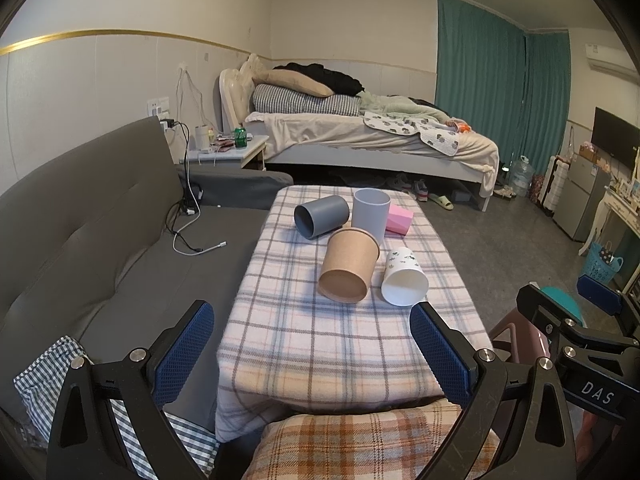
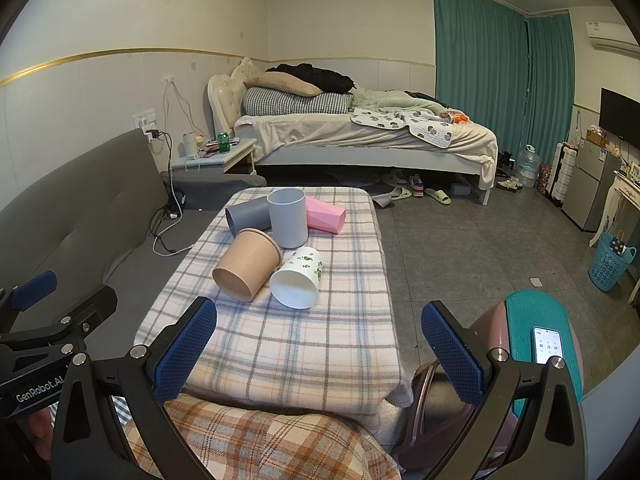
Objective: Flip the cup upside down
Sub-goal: 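Move the right gripper to the upright light grey cup and grasp its rim, then lift the light grey cup with the right gripper toward the left gripper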
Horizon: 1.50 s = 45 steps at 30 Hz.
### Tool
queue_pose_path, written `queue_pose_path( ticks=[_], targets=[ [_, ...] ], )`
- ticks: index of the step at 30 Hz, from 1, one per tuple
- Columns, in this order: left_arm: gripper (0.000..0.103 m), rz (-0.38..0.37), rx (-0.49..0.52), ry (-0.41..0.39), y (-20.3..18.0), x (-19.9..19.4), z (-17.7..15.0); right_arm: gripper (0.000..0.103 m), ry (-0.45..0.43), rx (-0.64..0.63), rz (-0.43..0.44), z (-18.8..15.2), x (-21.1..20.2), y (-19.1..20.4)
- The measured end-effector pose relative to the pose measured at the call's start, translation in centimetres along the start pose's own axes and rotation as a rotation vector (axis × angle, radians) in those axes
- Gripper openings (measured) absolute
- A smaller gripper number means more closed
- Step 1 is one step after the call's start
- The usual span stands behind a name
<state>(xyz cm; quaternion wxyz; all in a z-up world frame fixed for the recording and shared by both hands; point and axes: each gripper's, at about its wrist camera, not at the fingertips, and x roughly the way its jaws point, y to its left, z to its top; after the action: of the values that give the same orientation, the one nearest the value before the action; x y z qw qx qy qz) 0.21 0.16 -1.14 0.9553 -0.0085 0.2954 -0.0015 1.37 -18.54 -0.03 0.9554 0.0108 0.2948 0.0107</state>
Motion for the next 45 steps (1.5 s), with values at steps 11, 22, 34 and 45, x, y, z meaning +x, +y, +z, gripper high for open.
queue_pose_path(
  ticks=[11,22,34,45],
  targets=[
    [0.101,0.044,-0.002,0.026,1.3,4.0,2.0,0.103,0.032,0.003,0.029,2.0,3.7,0.3],
    [0.101,0.102,-0.018,0.069,3.7,14.5,6.6,0.103,0.066,-0.042,0.063,8.8,16.0,2.9],
    [0.101,0.144,-0.023,0.111,5.5,24.8,8.6,0.101,0.221,-0.074,0.096,11.0,32.7,5.4],
    [0.101,0.142,-0.019,0.154,5.3,26.8,7.9,0.072,0.300,-0.077,0.118,10.7,37.2,5.4]
  ],
)
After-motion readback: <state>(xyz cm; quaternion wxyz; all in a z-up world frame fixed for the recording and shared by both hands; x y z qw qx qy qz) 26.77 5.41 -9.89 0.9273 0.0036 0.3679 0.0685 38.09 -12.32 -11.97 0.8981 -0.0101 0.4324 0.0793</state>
